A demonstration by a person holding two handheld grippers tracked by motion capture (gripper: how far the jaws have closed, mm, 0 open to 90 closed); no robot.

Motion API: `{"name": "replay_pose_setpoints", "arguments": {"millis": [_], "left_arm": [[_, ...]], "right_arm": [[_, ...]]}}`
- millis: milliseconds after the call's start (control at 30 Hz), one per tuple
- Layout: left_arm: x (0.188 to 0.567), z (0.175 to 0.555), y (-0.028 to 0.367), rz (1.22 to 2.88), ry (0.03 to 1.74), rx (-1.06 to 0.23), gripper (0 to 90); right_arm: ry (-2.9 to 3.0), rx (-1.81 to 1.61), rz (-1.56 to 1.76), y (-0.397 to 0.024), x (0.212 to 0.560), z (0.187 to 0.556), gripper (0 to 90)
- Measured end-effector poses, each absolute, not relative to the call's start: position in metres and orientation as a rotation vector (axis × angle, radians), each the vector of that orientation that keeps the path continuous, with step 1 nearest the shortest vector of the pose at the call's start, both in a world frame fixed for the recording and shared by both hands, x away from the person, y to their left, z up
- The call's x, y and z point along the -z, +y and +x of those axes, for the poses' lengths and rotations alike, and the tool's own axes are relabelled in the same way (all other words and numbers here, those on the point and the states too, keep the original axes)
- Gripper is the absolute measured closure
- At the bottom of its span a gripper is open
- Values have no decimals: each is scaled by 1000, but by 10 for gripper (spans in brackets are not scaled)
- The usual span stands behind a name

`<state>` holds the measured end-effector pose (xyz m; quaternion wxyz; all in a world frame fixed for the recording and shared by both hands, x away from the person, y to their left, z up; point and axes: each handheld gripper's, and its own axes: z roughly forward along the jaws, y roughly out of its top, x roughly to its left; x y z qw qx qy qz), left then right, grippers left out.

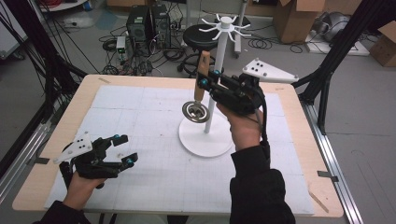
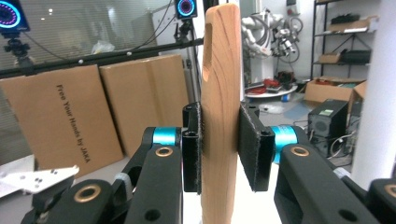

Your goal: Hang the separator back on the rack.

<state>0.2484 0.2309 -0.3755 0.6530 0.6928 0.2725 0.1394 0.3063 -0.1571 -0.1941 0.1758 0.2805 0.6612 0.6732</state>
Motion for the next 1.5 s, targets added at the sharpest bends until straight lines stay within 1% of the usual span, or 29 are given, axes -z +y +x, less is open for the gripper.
{"name": "replay_pose_setpoints", "arguments": {"millis": [167, 333, 600, 767, 833, 867, 900, 933, 967, 1067, 1167, 1233, 1333, 1500], "left_arm": [[376, 249, 231, 1570, 619, -310, 228], [376, 249, 231, 1568, 619, -306, 229], [376, 249, 232, 1566, 618, -305, 231], [376, 249, 232, 1561, 624, -304, 231], [376, 249, 233, 1562, 625, -305, 231], [376, 250, 233, 1557, 626, -301, 231], [376, 250, 234, 1553, 629, -301, 231], [376, 250, 234, 1553, 629, -301, 230], [377, 250, 234, 1544, 636, -302, 230], [378, 251, 236, 1542, 650, -305, 228], [378, 252, 238, 1536, 660, -307, 226], [379, 252, 240, 1528, 664, -308, 224], [379, 253, 241, 1521, 667, -315, 220], [380, 253, 242, 1497, 688, -325, 215]], "right_arm": [[1844, -1897, 799, -159, 178, 312, 718], [1826, -1879, 838, -162, 171, 319, 717], [1817, -1840, 902, -167, 173, 330, 717], [1828, -1836, 894, -168, 179, 330, 715], [1815, -1860, 900, -171, 181, 329, 701], [1810, -1865, 898, -173, 182, 329, 689], [1805, -1863, 894, -174, 183, 327, 643], [1805, -1863, 894, -174, 183, 327, 643], [1794, -1833, 902, -178, 186, 323, 570], [1785, -1792, 892, -185, 193, 315, 488], [1791, -1746, 880, -196, 207, 304, 393], [1808, -1702, 894, -204, 222, 296, 332], [1841, -1633, 910, -220, 254, 282, 239], [1840, -1509, 983, -251, 315, 253, 197]]}}
